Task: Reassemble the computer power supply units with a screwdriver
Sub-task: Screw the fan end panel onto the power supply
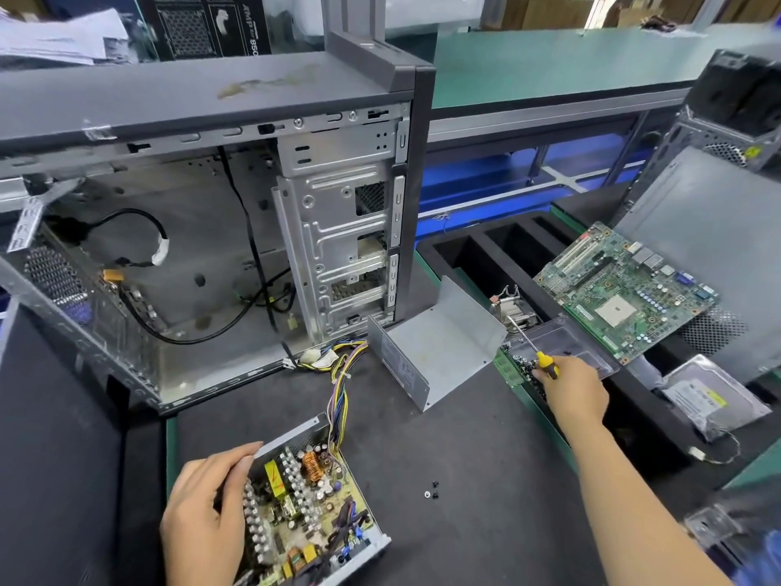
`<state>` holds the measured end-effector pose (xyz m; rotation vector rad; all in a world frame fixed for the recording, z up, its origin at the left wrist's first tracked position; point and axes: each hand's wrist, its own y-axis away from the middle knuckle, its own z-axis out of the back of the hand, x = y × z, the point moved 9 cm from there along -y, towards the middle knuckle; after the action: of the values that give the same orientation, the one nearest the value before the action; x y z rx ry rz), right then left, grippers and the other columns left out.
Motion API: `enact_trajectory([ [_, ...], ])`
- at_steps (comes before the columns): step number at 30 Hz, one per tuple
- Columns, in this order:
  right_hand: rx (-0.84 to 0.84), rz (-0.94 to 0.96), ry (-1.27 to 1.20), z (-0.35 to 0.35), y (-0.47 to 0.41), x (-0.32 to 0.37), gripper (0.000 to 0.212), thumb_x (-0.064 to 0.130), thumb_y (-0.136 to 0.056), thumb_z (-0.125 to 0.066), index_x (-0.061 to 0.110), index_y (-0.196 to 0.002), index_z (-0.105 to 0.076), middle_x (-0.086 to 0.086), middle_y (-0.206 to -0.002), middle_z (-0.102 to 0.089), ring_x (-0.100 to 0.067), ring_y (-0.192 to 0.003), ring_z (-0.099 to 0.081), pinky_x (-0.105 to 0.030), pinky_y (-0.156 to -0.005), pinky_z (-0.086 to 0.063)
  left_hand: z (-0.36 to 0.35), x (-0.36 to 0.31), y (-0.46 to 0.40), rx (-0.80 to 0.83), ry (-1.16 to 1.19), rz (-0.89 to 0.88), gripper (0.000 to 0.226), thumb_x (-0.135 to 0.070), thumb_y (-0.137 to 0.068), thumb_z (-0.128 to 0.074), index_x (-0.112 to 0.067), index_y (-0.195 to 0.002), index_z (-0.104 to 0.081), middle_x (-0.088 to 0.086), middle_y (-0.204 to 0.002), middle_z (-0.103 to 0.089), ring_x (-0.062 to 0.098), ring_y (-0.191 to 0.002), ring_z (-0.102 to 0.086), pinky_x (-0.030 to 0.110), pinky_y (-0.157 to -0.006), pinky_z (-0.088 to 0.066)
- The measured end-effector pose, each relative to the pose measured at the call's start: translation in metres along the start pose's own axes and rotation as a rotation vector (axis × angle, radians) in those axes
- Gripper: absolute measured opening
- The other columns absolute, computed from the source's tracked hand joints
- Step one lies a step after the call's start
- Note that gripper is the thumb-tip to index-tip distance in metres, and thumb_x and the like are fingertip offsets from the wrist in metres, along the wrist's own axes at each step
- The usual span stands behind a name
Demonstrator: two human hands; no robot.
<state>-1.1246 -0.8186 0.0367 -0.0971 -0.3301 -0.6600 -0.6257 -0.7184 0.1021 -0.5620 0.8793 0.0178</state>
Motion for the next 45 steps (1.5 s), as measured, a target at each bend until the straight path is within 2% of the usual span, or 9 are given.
enact_trajectory([
  [4,-0.019,0.053,0.067,0.0,0.005,0.009,0.021,0.033,-0.091,-0.062,0.018,-0.077,-0.06,-0.004,-0.081,-0.057,-0.026,-0.068,-0.053,-0.027,-0.052,-0.035,0.001,0.001,0.001,0.006,-0.011,0.02,0.029,-0.035,-0.091,-0.048,-0.023,-0.094,-0.074,-0.035,-0.098,-0.058,-0.004,-0.09,-0.054,0.002,-0.083,-0.035],
  [8,0.015,0.084,0.024,0.0,0.0,0.013,0.011,0.029,-0.09,-0.063,0.019,-0.089,-0.06,-0.005,-0.093,-0.06,-0.026,-0.078,-0.052,-0.03,-0.059,-0.039,0.0,0.004,0.004,0.019,-0.032,0.043,0.013,-0.016,-0.092,-0.064,-0.024,-0.095,-0.074,-0.034,-0.098,-0.059,-0.003,-0.089,-0.054,0.003,-0.082,-0.036],
  [18,0.025,0.017,-0.199,0.005,0.0,0.004,0.008,0.017,-0.088,-0.062,0.014,-0.095,-0.061,-0.007,-0.08,-0.059,-0.028,-0.072,-0.052,-0.028,-0.056,-0.035,-0.001,0.004,0.004,0.035,-0.041,0.067,0.03,-0.004,-0.088,-0.063,-0.032,-0.097,-0.069,-0.034,-0.098,-0.057,-0.003,-0.089,-0.053,0.006,-0.078,-0.037],
  [23,-0.031,0.013,-0.582,0.023,0.02,0.011,0.015,0.011,-0.087,-0.058,-0.002,-0.08,-0.058,-0.014,-0.064,-0.048,-0.025,-0.063,-0.04,-0.032,-0.055,-0.03,-0.001,0.003,0.003,0.039,-0.072,0.09,0.029,-0.005,-0.088,-0.064,-0.032,-0.096,-0.07,-0.036,-0.097,-0.057,-0.007,-0.081,-0.05,0.004,-0.073,-0.036],
  [27,0.163,0.084,-0.862,0.014,0.08,0.037,0.035,0.024,-0.09,-0.062,-0.002,-0.071,-0.048,-0.008,-0.064,-0.032,-0.019,-0.062,-0.029,-0.033,-0.057,-0.024,0.001,0.006,0.003,0.029,-0.099,0.104,0.025,-0.005,-0.087,-0.067,-0.028,-0.095,-0.073,-0.016,-0.078,-0.061,-0.005,-0.08,-0.052,0.003,-0.069,-0.037],
  [32,0.452,0.218,-0.695,-0.032,0.168,0.053,0.03,0.028,-0.079,-0.075,0.01,-0.067,-0.055,0.002,-0.057,-0.041,-0.013,-0.056,-0.034,-0.029,-0.055,-0.027,0.005,0.007,0.003,0.05,-0.132,0.189,0.016,-0.011,-0.09,-0.066,-0.022,-0.095,-0.077,-0.01,-0.071,-0.058,0.011,-0.064,-0.054,0.018,-0.059,-0.038],
  [37,0.422,0.23,-0.605,-0.032,0.177,0.058,0.021,0.028,-0.073,-0.081,0.022,-0.063,-0.064,0.007,-0.063,-0.053,-0.005,-0.056,-0.045,-0.014,-0.051,-0.033,0.017,0.004,0.013,0.045,-0.215,0.278,0.015,-0.021,-0.094,-0.062,-0.023,-0.097,-0.077,-0.006,-0.064,-0.053,0.021,-0.057,-0.052,0.027,-0.052,-0.033],
  [40,0.43,0.249,-0.509,-0.035,0.181,0.058,0.012,0.03,-0.077,-0.078,0.022,-0.072,-0.07,-0.002,-0.076,-0.063,-0.016,-0.066,-0.053,-0.023,-0.06,-0.04,0.027,0.001,0.024,0.052,-0.296,0.31,0.016,-0.026,-0.095,-0.06,-0.024,-0.097,-0.075,-0.001,-0.069,-0.061,0.026,-0.066,-0.056,0.03,-0.053,-0.033],
  [45,0.477,0.198,-0.603,-0.032,0.182,0.053,0.005,0.025,-0.083,-0.072,0.022,-0.079,-0.074,0.011,-0.048,-0.054,-0.009,-0.041,-0.047,-0.013,-0.044,-0.036,0.036,-0.009,0.041,0.116,-0.449,0.302,0.019,-0.032,-0.097,-0.052,-0.024,-0.096,-0.069,0.001,-0.071,-0.062,0.031,-0.067,-0.057,0.033,-0.054,-0.038],
])
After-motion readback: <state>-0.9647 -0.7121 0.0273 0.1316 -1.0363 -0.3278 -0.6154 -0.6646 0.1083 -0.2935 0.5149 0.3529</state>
